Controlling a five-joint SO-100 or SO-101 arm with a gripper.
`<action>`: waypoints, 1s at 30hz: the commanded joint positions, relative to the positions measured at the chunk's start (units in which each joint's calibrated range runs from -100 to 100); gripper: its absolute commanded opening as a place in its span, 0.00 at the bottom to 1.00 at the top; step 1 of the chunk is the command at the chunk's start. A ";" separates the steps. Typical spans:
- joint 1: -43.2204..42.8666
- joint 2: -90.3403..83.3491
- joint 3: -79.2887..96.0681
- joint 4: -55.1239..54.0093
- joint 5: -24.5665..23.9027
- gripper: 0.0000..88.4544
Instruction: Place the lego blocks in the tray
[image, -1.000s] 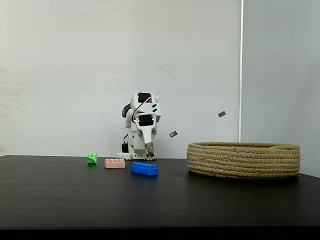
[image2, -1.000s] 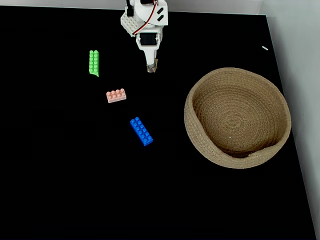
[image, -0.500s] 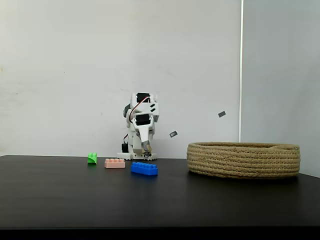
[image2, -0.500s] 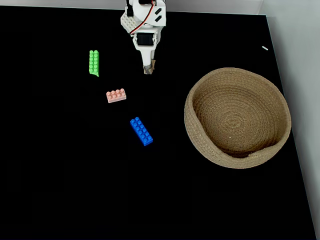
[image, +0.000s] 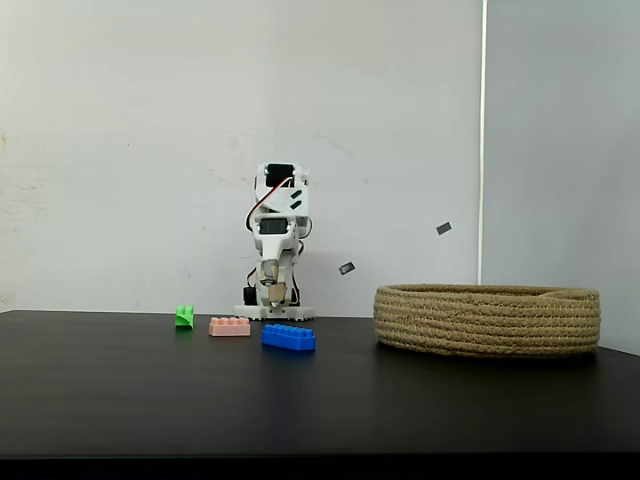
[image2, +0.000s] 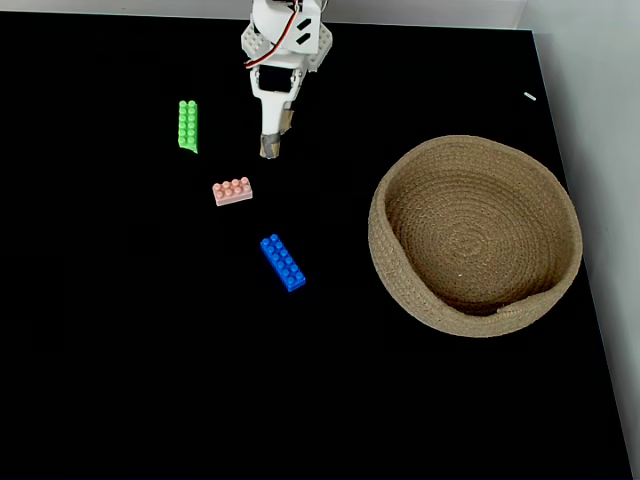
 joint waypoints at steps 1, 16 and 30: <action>3.33 8.70 -8.33 -0.72 2.20 0.36; 11.98 37.42 -23.01 -10.80 6.50 0.40; 13.55 47.91 -25.65 -17.21 9.08 0.42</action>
